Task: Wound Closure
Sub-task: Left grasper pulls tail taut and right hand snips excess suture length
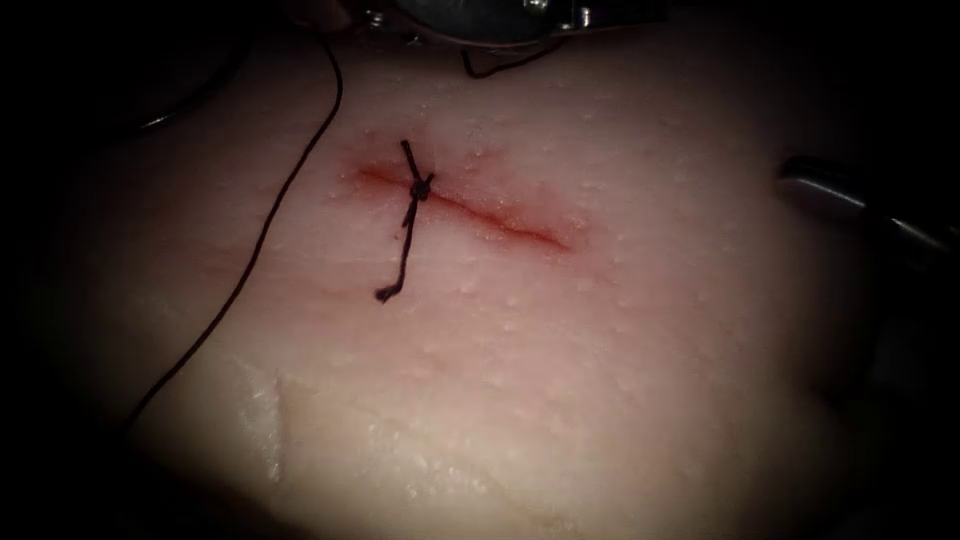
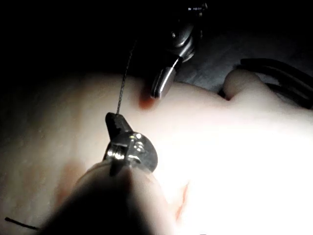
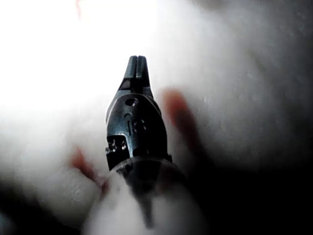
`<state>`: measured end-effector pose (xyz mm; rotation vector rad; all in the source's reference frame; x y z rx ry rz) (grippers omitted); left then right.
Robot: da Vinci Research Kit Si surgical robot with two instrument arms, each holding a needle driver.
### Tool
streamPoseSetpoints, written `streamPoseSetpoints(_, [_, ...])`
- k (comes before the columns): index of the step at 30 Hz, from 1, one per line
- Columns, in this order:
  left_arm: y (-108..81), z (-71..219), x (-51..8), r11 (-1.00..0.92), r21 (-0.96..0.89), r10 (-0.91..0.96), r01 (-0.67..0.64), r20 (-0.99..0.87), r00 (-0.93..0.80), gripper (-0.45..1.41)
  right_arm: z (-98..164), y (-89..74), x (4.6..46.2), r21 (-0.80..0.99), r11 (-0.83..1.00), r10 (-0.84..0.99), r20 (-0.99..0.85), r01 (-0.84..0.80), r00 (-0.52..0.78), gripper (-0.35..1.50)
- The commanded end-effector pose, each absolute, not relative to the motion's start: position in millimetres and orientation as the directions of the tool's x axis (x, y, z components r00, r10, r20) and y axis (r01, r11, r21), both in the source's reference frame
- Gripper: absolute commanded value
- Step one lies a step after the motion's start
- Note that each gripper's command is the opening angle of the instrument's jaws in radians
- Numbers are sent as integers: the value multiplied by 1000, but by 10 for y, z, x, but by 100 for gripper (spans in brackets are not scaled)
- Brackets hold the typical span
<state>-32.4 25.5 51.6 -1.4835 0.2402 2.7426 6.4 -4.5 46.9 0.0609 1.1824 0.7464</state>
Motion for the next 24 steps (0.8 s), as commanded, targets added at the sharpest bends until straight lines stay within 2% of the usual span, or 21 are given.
streamPoseSetpoints(1, [250,524,-331,-989,121,-53,-89,-838,-544,-45,475,-51,59,416,759,559,-811,-501,175,-30])
streamPoseSetpoints(2, [250,527,-335,-990,111,-44,-92,-840,-540,14,475,-51,55,414,759,559,-810,-503,176,-30])
streamPoseSetpoints(3, [250,529,-338,-991,99,-35,-92,-843,-536,62,475,-51,54,414,758,560,-810,-504,177,-30])
streamPoseSetpoints(5, [252,531,-342,-992,83,-21,-94,-846,-532,96,474,-52,52,414,758,559,-810,-505,175,-30])
streamPoseSetpoints(11, [253,519,-336,-994,4,53,-113,-866,-497,129,474,-50,54,408,765,551,-815,-499,178,-30])
streamPoseSetpoints(13, [251,513,-329,-994,-11,64,-111,-870,-489,135,473,-48,55,405,767,548,-817,-498,180,-30])
streamPoseSetpoints(19, [246,493,-293,-995,-53,89,-89,-881,-464,136,471,-45,59,403,777,544,-816,-484,194,-32])
streamPoseSetpoints(22, [241,483,-275,-994,-59,92,-87,-884,-459,129,471,-59,70,405,788,537,-820,-463,197,-35])
streamPoseSetpoints(24, [234,478,-266,-993,-50,95,-110,-884,-457,118,469,-69,81,411,796,532,-825,-445,189,-35])
